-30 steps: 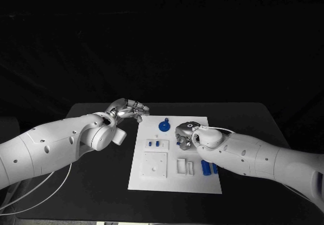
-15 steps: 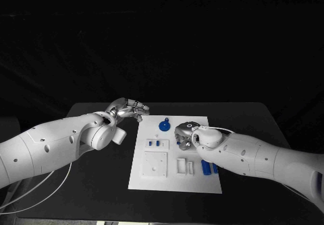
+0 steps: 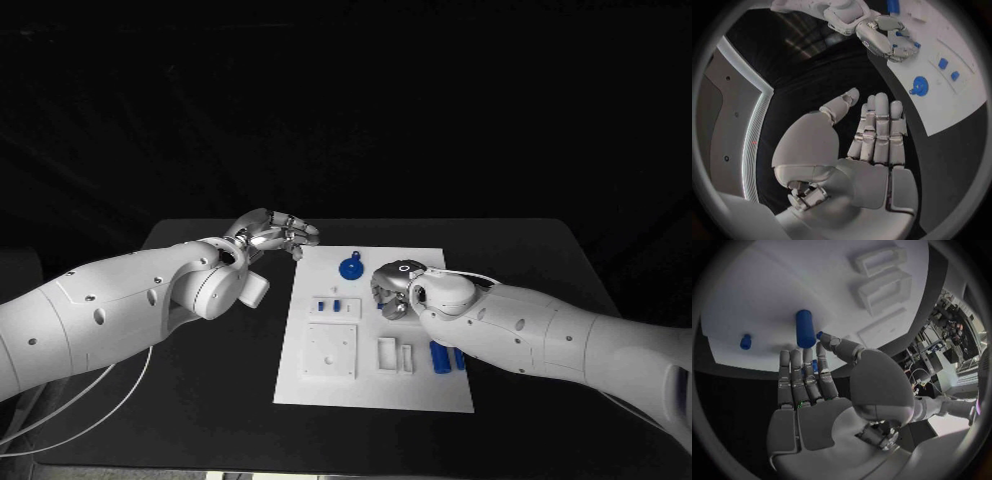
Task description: Assemble the parts on the task board
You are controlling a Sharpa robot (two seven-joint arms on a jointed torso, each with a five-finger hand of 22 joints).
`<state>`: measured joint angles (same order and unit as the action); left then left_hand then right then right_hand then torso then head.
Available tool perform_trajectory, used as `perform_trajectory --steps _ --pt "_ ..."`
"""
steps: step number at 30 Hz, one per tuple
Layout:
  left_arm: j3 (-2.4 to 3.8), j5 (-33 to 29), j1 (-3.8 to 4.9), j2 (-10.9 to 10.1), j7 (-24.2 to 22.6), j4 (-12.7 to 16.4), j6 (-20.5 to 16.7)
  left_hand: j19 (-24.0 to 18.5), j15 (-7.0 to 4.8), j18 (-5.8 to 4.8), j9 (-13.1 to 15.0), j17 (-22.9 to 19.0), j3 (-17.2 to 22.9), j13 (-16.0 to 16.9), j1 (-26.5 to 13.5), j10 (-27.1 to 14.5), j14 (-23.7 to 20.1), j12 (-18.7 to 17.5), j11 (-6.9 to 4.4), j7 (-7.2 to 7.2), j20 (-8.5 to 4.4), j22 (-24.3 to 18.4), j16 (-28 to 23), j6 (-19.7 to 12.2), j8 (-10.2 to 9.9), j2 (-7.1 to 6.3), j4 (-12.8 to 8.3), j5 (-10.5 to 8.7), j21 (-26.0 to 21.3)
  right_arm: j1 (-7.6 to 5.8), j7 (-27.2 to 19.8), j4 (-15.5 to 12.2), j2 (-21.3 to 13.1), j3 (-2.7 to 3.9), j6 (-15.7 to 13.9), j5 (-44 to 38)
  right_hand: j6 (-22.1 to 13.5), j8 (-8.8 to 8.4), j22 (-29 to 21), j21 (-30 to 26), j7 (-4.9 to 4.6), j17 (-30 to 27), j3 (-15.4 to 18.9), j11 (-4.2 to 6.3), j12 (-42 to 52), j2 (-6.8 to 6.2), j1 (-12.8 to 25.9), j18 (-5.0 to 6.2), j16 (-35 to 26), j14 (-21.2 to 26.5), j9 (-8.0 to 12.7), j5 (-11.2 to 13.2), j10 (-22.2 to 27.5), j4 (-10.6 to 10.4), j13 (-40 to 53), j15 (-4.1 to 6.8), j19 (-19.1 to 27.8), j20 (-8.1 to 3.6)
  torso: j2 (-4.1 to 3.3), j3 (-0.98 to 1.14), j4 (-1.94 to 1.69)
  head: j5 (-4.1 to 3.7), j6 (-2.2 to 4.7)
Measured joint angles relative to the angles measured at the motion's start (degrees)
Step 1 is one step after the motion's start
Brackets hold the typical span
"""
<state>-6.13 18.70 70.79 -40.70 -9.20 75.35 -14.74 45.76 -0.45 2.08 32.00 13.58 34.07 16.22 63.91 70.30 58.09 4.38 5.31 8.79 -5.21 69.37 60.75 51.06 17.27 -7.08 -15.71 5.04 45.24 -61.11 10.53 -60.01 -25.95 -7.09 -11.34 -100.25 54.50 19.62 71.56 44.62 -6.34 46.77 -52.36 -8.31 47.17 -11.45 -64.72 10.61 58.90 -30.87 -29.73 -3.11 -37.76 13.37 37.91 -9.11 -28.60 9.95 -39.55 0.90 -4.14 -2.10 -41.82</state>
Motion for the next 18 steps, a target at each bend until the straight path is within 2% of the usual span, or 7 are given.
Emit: perform_trajectory --steps 7,10,12,16,17,18 --pt "0.00 0.0 0.02 0.0 0.1 -0.1 0.0 0.0 0.00 -0.03 0.0 0.0 0.0 0.0 0.0 0.0 0.0 0.0 0.00 0.00 0.00 0.0 0.0 0.0 0.0 0.00 0.0 0.00 0.0 0.00 -0.4 0.0 0.1 -0.01 -0.4 0.3 0.0 0.00 0.0 -1.2 0.00 -3.0 -0.2 -0.40 -1.1 0.23 -0.2 -0.02 0.3 2.0 -0.1 0.0 0.0 0.7 -4.2 -0.80 1.3 0.30 -0.01 0.01 0.01 0.00 0.03" --pt "0.00 0.0 0.03 0.0 0.1 -0.1 0.1 0.0 0.00 -0.04 0.0 0.0 0.0 0.0 0.0 0.0 0.0 0.0 0.00 0.00 0.00 0.0 0.0 0.0 0.0 0.00 0.0 0.00 0.0 -0.01 -0.5 0.0 0.2 -0.13 -0.5 0.4 0.0 0.00 0.1 -1.6 0.00 -4.0 0.4 -0.58 -1.2 -0.19 -0.6 -0.03 0.9 2.8 -0.1 0.0 0.2 1.3 -5.4 -1.33 1.9 0.43 -0.01 0.01 0.00 -0.02 0.04" --pt "0.00 0.0 0.04 0.0 0.1 -0.2 0.1 0.0 0.00 -0.05 0.0 0.0 0.0 0.0 0.0 0.0 0.0 0.0 0.00 0.00 0.00 0.0 0.0 0.0 0.0 0.00 0.0 0.00 0.0 -0.01 -0.6 0.1 0.3 -0.27 -0.6 0.4 0.0 0.00 0.3 -2.5 0.00 -4.7 1.0 -1.21 -1.7 -0.72 -1.2 -1.09 0.9 4.6 -0.1 0.0 0.8 1.9 -6.5 -1.74 3.3 0.59 -0.02 0.03 0.00 -0.03 0.04" --pt "0.00 0.0 0.04 0.0 0.2 -0.2 0.1 0.0 0.00 -0.08 0.0 0.0 0.0 0.0 0.0 0.0 0.0 0.0 0.00 0.00 0.00 0.0 0.0 0.0 0.0 0.00 0.0 0.00 0.0 0.00 -0.9 0.1 0.4 -0.48 -0.7 0.3 0.0 0.00 0.5 -3.8 0.00 -6.3 2.8 -1.53 -2.3 -1.13 -1.6 -1.34 1.1 7.6 -0.1 0.0 2.0 2.3 -8.7 -2.86 5.8 0.92 -0.04 0.03 -0.02 -0.04 0.04" --pt "0.00 0.0 0.04 0.0 0.2 -0.2 0.1 0.0 0.00 -0.34 0.0 0.0 0.0 0.0 0.0 0.0 0.0 0.0 -0.01 0.00 0.00 0.0 0.0 0.0 0.0 0.00 0.0 0.00 0.0 0.00 -1.0 0.1 0.4 -0.50 -0.7 0.3 0.0 0.00 0.5 -4.6 0.00 -7.1 3.4 -1.78 -2.9 -1.14 -1.6 -2.21 0.8 9.1 -0.1 0.0 2.6 2.4 -9.6 -3.34 7.0 1.07 -0.04 0.03 -0.03 -0.03 0.03" --pt "0.00 0.0 0.04 0.0 0.2 -0.2 0.1 0.0 0.00 -0.34 0.0 0.0 0.0 0.0 0.0 0.0 0.0 0.0 0.00 0.00 0.00 0.0 0.0 0.0 0.0 0.00 0.0 0.00 -0.2 0.00 -1.1 0.1 0.4 -0.52 -0.7 0.3 0.0 0.00 0.5 -5.1 0.00 -7.7 3.7 -1.95 -3.3 -1.19 -1.6 -2.22 0.6 9.9 -0.1 0.0 2.8 2.5 -10.4 -3.76 7.8 1.21 -0.04 0.03 -0.03 -0.01 0.02"
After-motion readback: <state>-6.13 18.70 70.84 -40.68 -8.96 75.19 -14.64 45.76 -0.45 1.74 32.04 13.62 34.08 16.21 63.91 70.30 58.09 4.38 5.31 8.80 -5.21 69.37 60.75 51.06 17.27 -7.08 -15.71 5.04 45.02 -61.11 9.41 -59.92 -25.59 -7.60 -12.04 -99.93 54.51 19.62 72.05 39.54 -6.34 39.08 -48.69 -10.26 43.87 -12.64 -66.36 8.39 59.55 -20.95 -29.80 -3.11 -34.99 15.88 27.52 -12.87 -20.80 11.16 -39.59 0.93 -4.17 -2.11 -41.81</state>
